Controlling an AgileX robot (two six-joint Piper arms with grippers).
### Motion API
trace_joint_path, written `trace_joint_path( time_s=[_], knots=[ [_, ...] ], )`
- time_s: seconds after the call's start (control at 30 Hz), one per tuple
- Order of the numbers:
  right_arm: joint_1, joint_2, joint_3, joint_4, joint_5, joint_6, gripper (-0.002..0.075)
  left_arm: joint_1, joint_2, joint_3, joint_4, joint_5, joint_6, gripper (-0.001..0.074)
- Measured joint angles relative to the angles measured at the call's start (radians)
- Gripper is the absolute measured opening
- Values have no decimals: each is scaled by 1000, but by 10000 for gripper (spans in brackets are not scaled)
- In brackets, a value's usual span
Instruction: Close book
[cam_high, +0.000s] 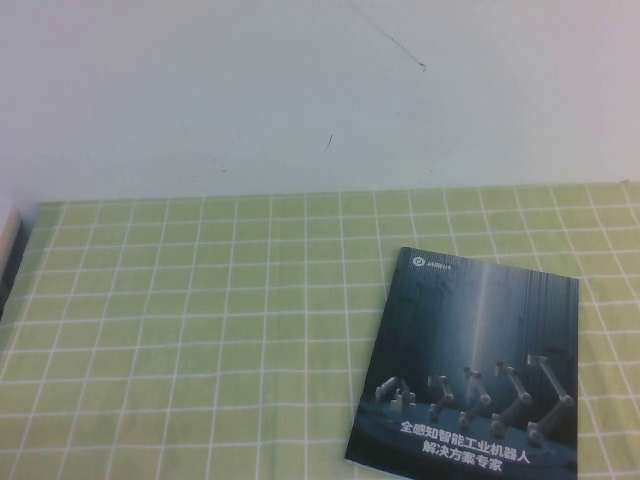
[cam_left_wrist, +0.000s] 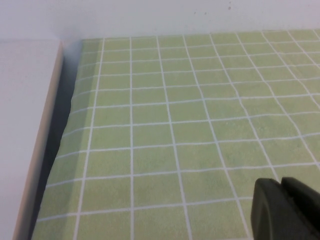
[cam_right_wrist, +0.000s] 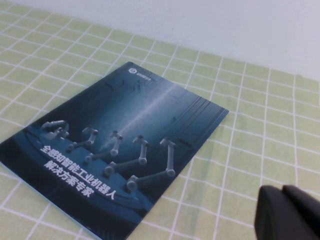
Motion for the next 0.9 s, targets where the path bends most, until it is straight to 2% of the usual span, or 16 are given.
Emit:
trace_joint_path(
  time_s=[0.33, 0.9],
  knots=[
    [0, 0, 0, 0, 0, 0, -3, 0, 0, 0, -7, 0, 88, -4],
    [0, 0, 0, 1, 0, 0, -3, 0, 0, 0, -7, 0, 93, -4]
  ],
)
